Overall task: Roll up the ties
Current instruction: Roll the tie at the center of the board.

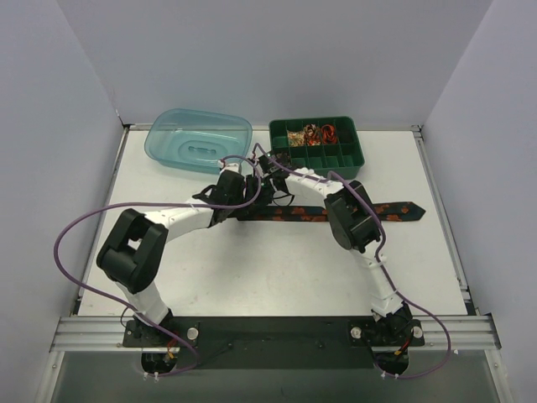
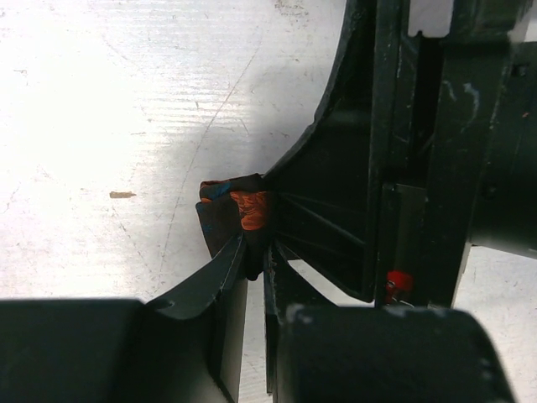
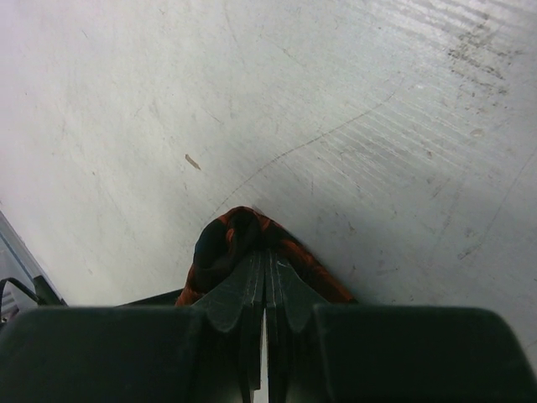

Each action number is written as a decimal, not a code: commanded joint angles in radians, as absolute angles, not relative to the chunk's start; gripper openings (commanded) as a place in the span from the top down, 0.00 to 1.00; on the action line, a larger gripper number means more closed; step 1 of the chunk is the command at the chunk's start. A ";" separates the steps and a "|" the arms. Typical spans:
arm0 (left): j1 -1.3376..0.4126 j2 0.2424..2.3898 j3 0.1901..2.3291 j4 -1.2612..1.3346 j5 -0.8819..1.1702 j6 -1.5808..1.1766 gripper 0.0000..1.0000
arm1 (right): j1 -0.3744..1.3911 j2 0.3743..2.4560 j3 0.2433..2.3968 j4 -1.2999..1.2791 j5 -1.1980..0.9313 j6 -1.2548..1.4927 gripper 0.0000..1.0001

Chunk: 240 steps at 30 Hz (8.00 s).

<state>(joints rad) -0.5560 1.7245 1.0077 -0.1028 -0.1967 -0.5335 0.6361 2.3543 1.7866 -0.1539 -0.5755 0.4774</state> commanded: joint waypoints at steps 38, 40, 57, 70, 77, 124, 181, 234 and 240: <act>-0.692 1.930 1.308 -0.377 -0.337 -0.433 0.77 | 0.511 2.054 1.497 -0.176 -0.611 0.420 1.00; -0.696 1.933 1.312 -0.382 -0.350 -0.431 0.64 | 0.509 2.056 1.496 -0.173 -0.612 0.419 1.00; -0.709 1.816 1.220 -0.267 -0.310 -0.425 0.49 | 0.506 2.062 1.517 -0.134 -0.666 0.448 1.00; -0.698 1.750 1.131 -0.153 -0.242 -0.411 0.32 | 0.535 2.074 1.557 -0.124 -0.715 0.423 1.00; -0.692 1.799 1.132 -0.129 -0.207 -0.411 0.33 | 0.534 2.089 1.554 -0.121 -0.727 0.417 1.00; -0.552 1.718 1.000 0.120 0.077 -0.499 0.33 | 0.466 2.049 1.483 -0.170 -0.643 0.434 1.00; -0.448 1.979 0.919 0.564 0.319 -0.721 1.00 | 0.479 2.025 1.462 -0.170 -0.655 0.419 1.00; -0.245 1.726 0.856 0.302 0.345 -0.614 0.07 | 0.611 2.278 1.885 -0.342 -0.399 0.373 1.00; -0.245 1.807 0.864 0.330 0.371 -0.611 0.07 | 0.592 2.286 1.890 -0.339 -0.396 0.380 1.00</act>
